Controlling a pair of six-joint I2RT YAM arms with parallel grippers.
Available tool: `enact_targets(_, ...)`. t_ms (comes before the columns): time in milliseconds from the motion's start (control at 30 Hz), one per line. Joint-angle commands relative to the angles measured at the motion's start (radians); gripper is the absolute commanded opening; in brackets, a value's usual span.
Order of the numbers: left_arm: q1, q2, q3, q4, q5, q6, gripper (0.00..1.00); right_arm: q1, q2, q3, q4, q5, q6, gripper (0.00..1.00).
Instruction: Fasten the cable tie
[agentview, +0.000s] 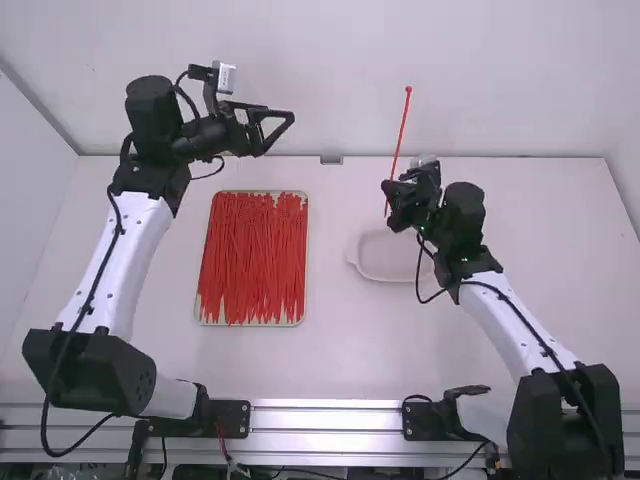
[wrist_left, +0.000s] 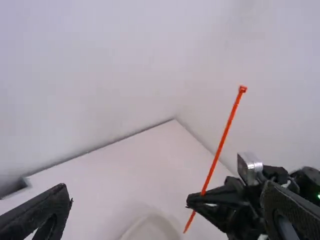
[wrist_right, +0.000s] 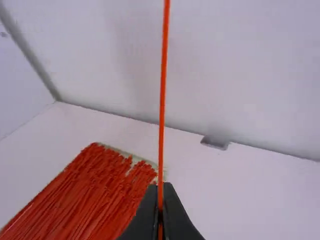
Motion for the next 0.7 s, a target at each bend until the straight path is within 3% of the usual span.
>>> enact_targets(0, -0.014, 0.001, 0.027, 0.006, -0.045, 0.035, 0.99, 0.022, -0.015, 0.039, -0.021, 0.177, 0.089, 0.00)
enact_targets(133, -0.034, 0.002, 0.027, 0.010, -0.034, 0.036, 0.99, 0.063, -0.015, 0.070, -0.092, 0.280, 0.116, 0.00)
enact_targets(467, -0.151, 0.002, 0.027, -0.040, -0.265, 0.065, 0.99, 0.189, -0.015, 0.142, -0.243, 0.545, 0.096, 0.00)
enact_targets(667, -0.145, 0.002, 0.027, -0.023, -0.248, 0.050, 0.99, 0.267, -0.015, 0.163, -0.307, 0.755, 0.093, 0.00)
